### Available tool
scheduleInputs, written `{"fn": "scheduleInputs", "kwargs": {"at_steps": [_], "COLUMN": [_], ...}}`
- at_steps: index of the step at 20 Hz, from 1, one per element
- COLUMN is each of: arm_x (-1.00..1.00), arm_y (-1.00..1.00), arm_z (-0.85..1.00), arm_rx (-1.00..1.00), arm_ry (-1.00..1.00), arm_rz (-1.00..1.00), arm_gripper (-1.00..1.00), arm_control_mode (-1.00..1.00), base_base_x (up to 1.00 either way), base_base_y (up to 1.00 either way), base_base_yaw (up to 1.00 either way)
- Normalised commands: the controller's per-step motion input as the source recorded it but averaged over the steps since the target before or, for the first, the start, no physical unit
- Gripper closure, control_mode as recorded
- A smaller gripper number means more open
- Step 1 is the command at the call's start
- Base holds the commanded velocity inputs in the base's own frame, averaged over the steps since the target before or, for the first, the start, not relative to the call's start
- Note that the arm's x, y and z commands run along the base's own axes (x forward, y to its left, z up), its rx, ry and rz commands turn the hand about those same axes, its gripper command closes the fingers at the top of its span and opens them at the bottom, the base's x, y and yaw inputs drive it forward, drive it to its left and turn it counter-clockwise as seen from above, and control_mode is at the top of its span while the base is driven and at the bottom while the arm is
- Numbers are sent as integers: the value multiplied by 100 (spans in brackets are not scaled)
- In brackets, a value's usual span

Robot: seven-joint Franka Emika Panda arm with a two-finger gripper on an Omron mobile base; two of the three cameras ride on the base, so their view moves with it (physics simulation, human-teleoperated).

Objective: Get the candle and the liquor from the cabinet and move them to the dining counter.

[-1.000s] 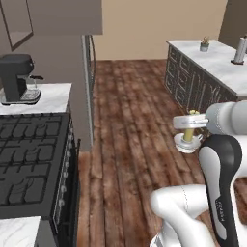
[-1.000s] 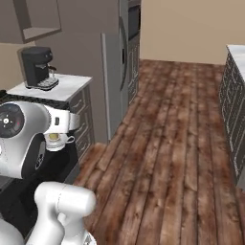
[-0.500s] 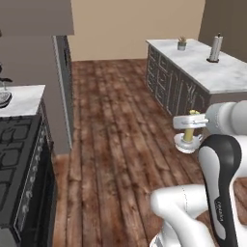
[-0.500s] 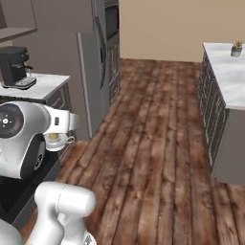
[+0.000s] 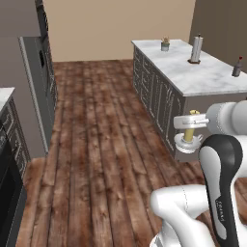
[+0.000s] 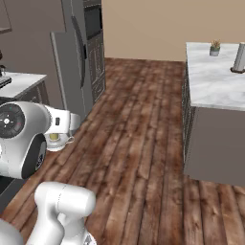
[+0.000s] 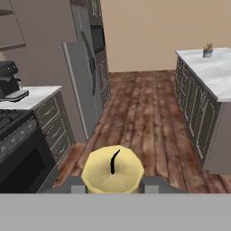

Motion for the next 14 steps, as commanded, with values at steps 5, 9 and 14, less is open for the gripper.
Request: {"fn": "scheduleInputs", "kwargs": {"at_steps": [5, 9, 14], "arm_x": [0, 0, 0], "arm_y": [0, 0, 0], "arm_z": [0, 0, 0], "arm_rx": [0, 0, 0], "arm_ry": [0, 0, 0], "arm_rz": [0, 0, 0], "arm_gripper": [100, 100, 100], "arm_control_mode": [100, 100, 100], "base_base_x": [43, 46, 47], "base_base_y": [-75, -81, -84], "base_base_yaw": [0, 0, 0]}}
